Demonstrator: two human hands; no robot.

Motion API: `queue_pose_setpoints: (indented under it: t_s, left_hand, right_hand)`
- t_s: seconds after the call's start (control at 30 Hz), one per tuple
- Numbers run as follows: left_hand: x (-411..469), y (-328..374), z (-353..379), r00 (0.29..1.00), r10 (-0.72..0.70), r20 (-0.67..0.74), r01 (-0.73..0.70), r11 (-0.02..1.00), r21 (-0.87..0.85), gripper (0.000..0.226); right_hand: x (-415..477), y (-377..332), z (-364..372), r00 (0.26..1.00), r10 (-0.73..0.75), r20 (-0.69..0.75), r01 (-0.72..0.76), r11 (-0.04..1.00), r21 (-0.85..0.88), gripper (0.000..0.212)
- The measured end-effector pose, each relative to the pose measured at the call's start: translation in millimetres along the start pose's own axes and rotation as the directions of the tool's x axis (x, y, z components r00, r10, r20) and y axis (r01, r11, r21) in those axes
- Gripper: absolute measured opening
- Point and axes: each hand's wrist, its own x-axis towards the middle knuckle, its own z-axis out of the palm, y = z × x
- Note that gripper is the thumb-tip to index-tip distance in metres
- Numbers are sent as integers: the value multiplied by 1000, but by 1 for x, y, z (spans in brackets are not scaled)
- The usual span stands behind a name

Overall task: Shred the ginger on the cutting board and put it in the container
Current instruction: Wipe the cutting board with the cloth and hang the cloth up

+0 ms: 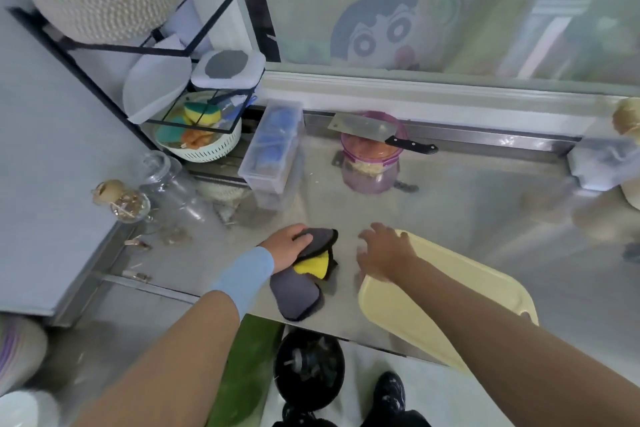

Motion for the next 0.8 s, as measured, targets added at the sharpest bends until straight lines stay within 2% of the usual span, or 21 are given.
queue_pose_setpoints:
  t_s: [0.03,0.07,0.1,0.13,0.2,0.23,0.27,0.33,0.4,0.43,0.47,0.5,0.57,0.63,0.7,0.73,0.77,0.8]
  left_hand:
    - [-3,-4,-8,999,31,15,-31,999,-13,29]
    - [-6,-8,-15,998,53,22,-53,999,-13,26]
    - [-10,-13,-23,998,65,11,-65,998,-26,24]
    - [-12,-20,-32,997,69,-22,-71,995,-68,21]
    - [-16,-42,-53,996,46,-80,-62,978,-200,17]
    - [-21,-55,-65,998,29,-60,-43,969,-245,21]
    - [-25,-67,-77,1000,24,-15,-27,971,-238,27]
    - [-33,-91,-101,994,0,106,6,999,-52,35]
    - [-40,-106,-123,982,-15,188,-8,992,122,24]
    - [-42,-111,-134,980,-23,199,-5,991,136,15]
    - [-43,-116,-144,981,-34,192,12,993,114,10]
    - [-42,-121,-154,985,-44,166,32,997,77,11]
    - [-40,-134,-170,996,-58,64,59,998,-6,22]
    - [-30,-152,-176,982,-86,-168,67,991,-117,32]
    - [-23,-168,-170,900,-120,-419,9,967,-256,48]
    - [-20,-175,-165,863,-121,-491,-6,969,-248,52]
    - [-16,-183,-159,860,-113,-498,18,981,-192,55]
    - [-11,-191,-150,885,-100,-455,57,992,-108,57]
  right_hand:
    - [0,-22,-9,997,-77,17,71,970,233,58]
    - [2,-47,-16,988,-146,52,105,877,469,64]
    - [3,-71,-22,978,-195,72,110,781,615,70]
    - [6,-94,-27,973,-220,65,121,733,670,69]
    - [14,-130,-31,971,-238,28,174,781,600,40]
    - [18,-145,-32,970,-243,4,201,812,548,23]
    - [22,-159,-34,972,-236,-6,202,817,541,17]
    - [28,-186,-39,967,-247,-58,243,841,484,13]
    - [35,-216,-49,973,-225,-41,218,858,466,16]
    - [39,-230,-54,973,-227,-50,227,877,423,20]
    - [40,-239,-59,961,-259,-92,275,917,288,24]
    - [45,-250,-64,959,-257,-121,278,935,219,25]
    - [57,-266,-72,961,-183,-207,243,917,317,19]
    - [72,-278,-72,942,-121,-312,234,905,354,16]
    - [88,-286,-66,924,-208,-321,264,954,140,30]
    - [96,-289,-60,916,-273,-295,285,958,-1,43]
    - [101,-292,-54,904,-338,-260,321,941,-106,53]
    - [106,-295,-48,892,-393,-221,365,918,-156,58]
